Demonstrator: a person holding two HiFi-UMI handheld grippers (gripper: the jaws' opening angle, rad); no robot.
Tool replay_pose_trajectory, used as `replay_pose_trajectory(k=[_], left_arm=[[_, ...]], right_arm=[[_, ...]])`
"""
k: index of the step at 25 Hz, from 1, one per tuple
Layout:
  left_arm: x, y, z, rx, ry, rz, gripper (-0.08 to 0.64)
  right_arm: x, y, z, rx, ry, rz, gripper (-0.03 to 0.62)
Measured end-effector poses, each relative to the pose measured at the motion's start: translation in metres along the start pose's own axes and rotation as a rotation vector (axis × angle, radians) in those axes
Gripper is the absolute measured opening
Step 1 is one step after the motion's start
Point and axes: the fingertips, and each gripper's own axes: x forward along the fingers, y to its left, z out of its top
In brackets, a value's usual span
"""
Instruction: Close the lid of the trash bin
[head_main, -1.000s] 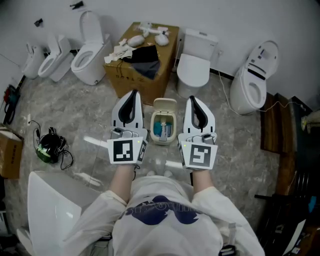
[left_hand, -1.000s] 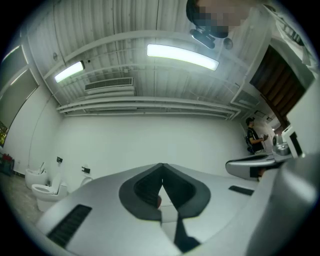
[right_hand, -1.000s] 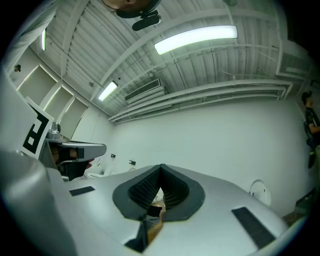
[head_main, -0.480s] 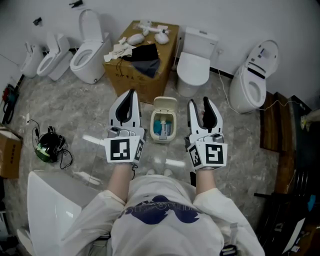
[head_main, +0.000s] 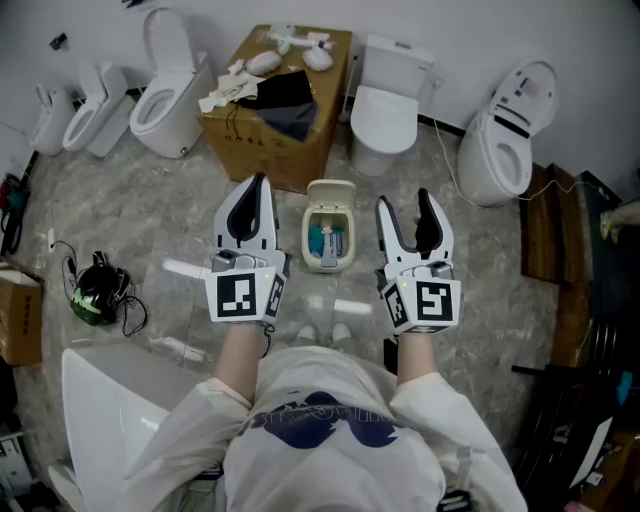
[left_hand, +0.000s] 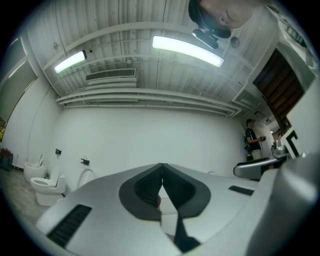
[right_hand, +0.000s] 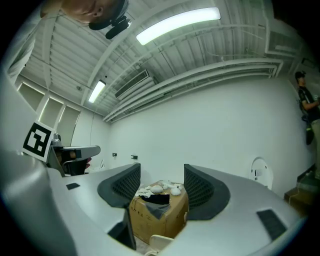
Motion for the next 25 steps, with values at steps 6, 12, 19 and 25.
replay_pose_trajectory(k=[6, 12, 19, 25], left_arm=[[0.007, 0.009, -0.008, -0.008, 0.020, -0.035, 0.000], [0.014, 0.021, -0.021, -0.014, 0.043, -0.042, 0.000], [0.030, 0.019, -0.041, -0.013, 0.062, -0.010, 0.000], [0.051, 0.013, -0.052, 0.008, 0.070, 0.034, 0.000]], right_arm=[[0.020, 0.009, -0.028, -0.158, 0.136, 0.081, 0.319], [0.040, 0.004, -0.078, -0.302, 0.297, 0.161, 0.360], [0.064, -0.017, -0.135, -0.362, 0.421, 0.241, 0.379], [0.103, -0.028, -0.208, -0.526, 0.581, 0.434, 0.396]])
